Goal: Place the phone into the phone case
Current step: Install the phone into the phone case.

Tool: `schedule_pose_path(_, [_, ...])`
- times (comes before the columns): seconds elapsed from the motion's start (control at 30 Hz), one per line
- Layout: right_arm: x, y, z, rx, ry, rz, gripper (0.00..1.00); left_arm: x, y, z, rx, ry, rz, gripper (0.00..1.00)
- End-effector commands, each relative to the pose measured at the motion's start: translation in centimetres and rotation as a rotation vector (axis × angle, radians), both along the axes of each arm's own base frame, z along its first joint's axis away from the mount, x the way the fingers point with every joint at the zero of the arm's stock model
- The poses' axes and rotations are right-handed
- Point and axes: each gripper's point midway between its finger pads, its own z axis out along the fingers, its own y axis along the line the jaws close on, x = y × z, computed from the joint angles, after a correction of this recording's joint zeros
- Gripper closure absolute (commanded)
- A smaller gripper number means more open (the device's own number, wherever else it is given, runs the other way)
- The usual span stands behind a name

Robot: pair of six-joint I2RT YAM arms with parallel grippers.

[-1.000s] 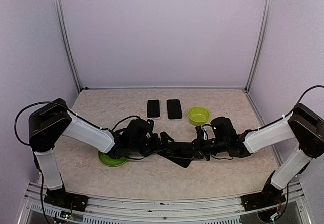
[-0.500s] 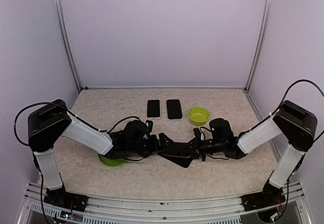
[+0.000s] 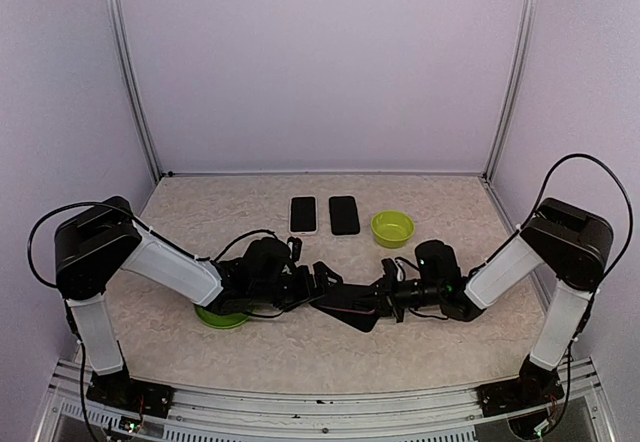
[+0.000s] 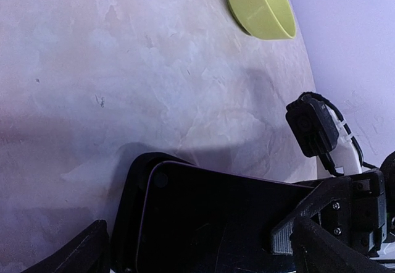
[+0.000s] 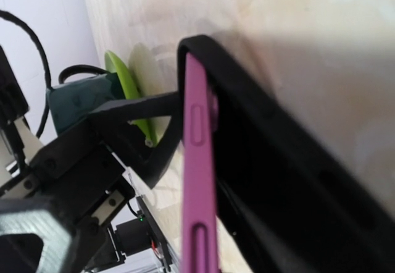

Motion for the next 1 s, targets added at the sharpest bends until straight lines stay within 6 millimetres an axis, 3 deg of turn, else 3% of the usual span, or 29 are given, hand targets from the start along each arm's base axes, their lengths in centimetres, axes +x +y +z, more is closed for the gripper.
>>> schedule_pose_path(0.0, [0.1,-0.2,-0.9,0.012,0.03,-0.018,1.0,-0.5,-0.9,1.8,-0.062,-0.019,-0.035,0.01])
schedule_pose_path(0.97, [-0.6,1.2,-3.8,0.073,0.056,0.072,1.0,-1.3,-1.5,1.5,-0.075,-0.01,-0.076,0.01])
